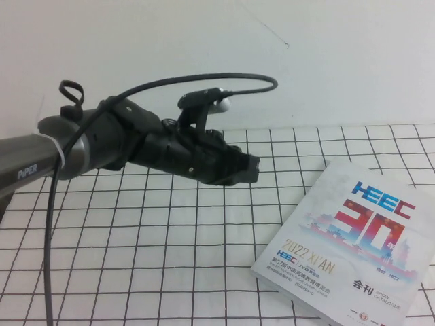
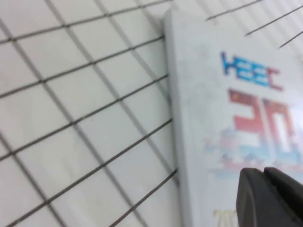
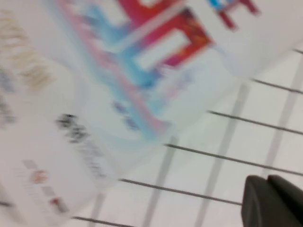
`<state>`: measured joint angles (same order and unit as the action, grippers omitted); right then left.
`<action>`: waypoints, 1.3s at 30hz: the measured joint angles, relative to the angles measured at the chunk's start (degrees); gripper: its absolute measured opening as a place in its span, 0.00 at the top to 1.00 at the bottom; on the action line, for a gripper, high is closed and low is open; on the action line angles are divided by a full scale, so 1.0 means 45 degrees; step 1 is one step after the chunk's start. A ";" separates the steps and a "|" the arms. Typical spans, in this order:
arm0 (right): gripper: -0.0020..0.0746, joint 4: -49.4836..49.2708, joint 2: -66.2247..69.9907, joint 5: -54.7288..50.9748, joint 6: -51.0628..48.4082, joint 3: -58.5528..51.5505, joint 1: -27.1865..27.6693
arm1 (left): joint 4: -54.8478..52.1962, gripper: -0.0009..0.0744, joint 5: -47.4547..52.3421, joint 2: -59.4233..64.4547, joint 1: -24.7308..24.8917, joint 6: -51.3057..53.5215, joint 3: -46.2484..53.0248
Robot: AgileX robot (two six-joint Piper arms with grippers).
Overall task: Close book
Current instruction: 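Close the open booklet and leave it lying on the table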
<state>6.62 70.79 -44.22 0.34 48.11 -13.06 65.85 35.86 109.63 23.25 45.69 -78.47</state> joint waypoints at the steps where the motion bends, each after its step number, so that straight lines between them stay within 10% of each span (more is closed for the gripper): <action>1: 0.98 0.0528 0.0088 -0.0143 0.0497 0.0000 0.0287 | -0.0514 0.99 -0.0024 0.0155 0.0000 -0.0412 0.0000; 9: 0.98 0.0511 0.2370 0.1335 0.0481 0.0000 0.2445 | -0.2186 0.99 0.0313 0.2144 0.0000 -0.1750 0.0000; 39: 0.98 -0.3306 0.8227 0.5173 -0.2854 0.2397 0.2566 | -0.2362 0.99 0.3496 0.2616 0.2461 -0.0651 -0.0044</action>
<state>-8.26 107.81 -20.94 -12.50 58.90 -1.52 55.22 51.59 121.40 34.33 42.77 -78.67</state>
